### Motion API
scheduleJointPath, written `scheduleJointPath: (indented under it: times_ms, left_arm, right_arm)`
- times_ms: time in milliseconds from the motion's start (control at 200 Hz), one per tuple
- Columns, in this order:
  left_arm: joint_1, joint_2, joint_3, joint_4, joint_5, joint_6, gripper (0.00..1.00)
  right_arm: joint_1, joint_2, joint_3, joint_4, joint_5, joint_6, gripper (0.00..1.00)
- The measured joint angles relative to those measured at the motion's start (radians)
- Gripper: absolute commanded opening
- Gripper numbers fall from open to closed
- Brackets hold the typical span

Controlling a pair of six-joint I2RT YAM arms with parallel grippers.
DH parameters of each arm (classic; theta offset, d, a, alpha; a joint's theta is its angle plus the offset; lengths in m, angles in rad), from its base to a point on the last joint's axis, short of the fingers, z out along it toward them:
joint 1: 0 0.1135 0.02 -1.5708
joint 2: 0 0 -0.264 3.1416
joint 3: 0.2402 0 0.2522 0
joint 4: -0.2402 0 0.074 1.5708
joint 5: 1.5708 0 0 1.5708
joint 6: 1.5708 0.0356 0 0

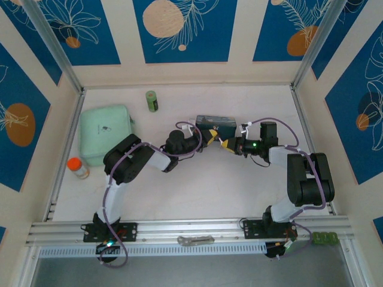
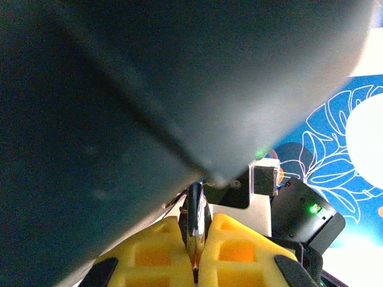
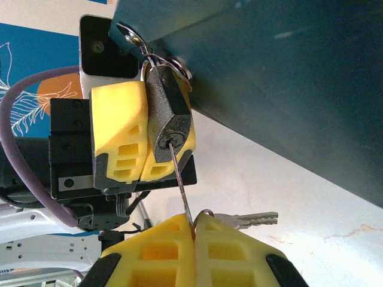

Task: Unlock the padlock with the key

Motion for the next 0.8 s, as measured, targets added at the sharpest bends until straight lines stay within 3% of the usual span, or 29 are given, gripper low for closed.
scheduleJointPath:
  times_ms: [800]
  left_arm:
    - [-0.004,0.0,0.0,0.005,-0.001,0.0,0.0]
  right_arm:
    - [0.005,0.034,0.031,0.008,-0.011,0.035,0.0]
